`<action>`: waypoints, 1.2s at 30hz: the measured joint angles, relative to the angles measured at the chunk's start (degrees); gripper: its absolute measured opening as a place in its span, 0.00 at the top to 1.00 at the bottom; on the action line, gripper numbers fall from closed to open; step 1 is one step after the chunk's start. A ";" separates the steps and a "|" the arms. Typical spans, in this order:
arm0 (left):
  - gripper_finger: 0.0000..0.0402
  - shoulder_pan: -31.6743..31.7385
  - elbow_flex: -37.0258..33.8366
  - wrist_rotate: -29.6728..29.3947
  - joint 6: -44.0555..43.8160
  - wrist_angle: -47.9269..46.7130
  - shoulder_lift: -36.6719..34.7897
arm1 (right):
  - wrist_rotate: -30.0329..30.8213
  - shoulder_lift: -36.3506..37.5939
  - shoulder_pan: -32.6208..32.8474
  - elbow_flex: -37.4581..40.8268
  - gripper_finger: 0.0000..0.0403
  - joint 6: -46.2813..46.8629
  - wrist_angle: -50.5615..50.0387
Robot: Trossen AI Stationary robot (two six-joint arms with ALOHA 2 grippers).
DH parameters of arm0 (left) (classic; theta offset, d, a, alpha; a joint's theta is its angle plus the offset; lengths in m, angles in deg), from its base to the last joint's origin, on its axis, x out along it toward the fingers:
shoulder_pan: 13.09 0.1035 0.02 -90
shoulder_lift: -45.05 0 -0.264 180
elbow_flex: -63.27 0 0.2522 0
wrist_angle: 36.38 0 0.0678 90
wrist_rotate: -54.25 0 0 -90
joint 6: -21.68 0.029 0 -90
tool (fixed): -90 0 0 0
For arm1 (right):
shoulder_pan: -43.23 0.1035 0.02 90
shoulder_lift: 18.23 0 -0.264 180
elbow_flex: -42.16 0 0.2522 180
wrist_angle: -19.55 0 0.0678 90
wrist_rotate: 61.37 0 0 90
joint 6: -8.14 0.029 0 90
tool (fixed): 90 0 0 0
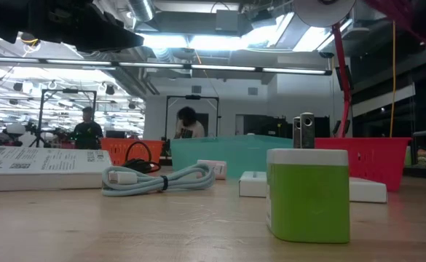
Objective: Pick and place items into bin
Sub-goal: Put the pink charger cable into the blue bin
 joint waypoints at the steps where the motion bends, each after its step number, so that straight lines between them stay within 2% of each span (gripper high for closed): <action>1: 1.00 0.00 0.00 0.00 0.02 0.06 0.00 | 1.11 0.00 0.00 0.00 1.00 -0.58 0.58; 7: 1.00 0.00 0.00 -0.01 0.06 0.08 0.00 | 11.31 0.03 1.09 4.15 1.00 -0.04 10.42; 13: 1.00 0.00 0.00 0.00 0.02 0.08 0.00 | 13.57 -0.02 1.29 10.92 1.00 -1.08 21.63; 18: 1.00 0.00 0.00 0.00 -0.05 0.08 0.00 | 15.93 0.02 1.32 12.40 1.00 -6.10 27.68; 29: 1.00 0.00 0.00 0.00 0.00 0.08 0.00 | 20.36 0.04 0.09 12.55 1.00 -4.52 31.51; 36: 1.00 0.00 0.00 0.00 0.00 0.09 0.00 | 20.45 0.04 -3.47 12.55 1.00 -0.50 32.02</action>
